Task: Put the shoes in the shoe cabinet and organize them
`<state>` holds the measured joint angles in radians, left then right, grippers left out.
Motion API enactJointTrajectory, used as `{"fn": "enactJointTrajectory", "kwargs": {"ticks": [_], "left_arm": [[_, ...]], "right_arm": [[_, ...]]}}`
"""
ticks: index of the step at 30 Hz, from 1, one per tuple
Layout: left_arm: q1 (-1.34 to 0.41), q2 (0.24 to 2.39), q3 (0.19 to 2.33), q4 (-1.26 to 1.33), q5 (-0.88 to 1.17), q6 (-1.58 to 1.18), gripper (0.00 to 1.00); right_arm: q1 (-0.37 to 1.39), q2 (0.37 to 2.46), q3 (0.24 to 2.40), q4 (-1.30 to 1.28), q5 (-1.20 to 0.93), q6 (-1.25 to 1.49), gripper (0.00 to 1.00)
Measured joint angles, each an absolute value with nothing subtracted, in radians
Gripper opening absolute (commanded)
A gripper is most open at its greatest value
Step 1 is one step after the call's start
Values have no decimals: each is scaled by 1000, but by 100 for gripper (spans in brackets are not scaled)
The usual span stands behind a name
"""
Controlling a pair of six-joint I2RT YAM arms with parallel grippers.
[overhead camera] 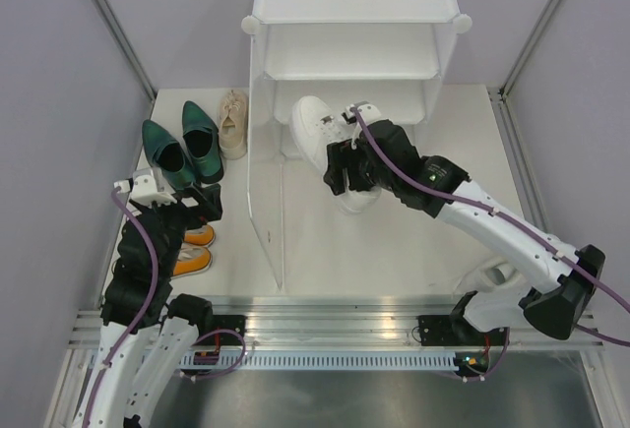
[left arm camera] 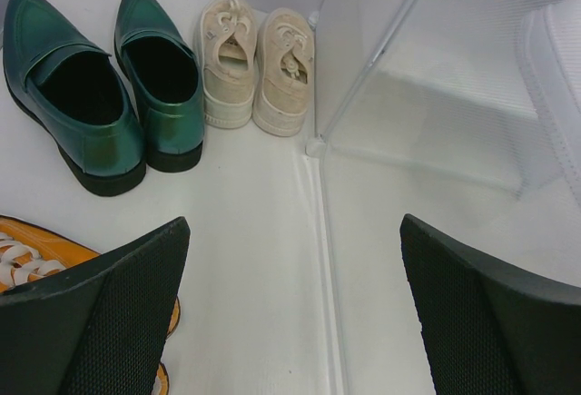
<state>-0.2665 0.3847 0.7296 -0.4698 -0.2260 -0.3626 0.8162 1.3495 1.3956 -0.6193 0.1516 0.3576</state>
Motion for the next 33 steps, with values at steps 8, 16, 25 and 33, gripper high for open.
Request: {"fn": "enactJointTrajectory", "kwargs": {"ticks": [8, 16, 25, 33], "left_arm": [[-266, 386, 730, -469, -229, -363, 100], [-266, 386, 730, -470, -230, -363, 100], [-266, 389, 730, -469, -226, -363, 100], [-266, 393, 730, -469, -225, -363, 100]], "right_arm": [[809, 1459, 1431, -588, 158, 332, 1], [742, 1613, 1511, -591, 161, 324, 1], [709, 1713, 1713, -612, 214, 305, 1], [710, 1716, 1785, -649, 221, 298, 1]]}}
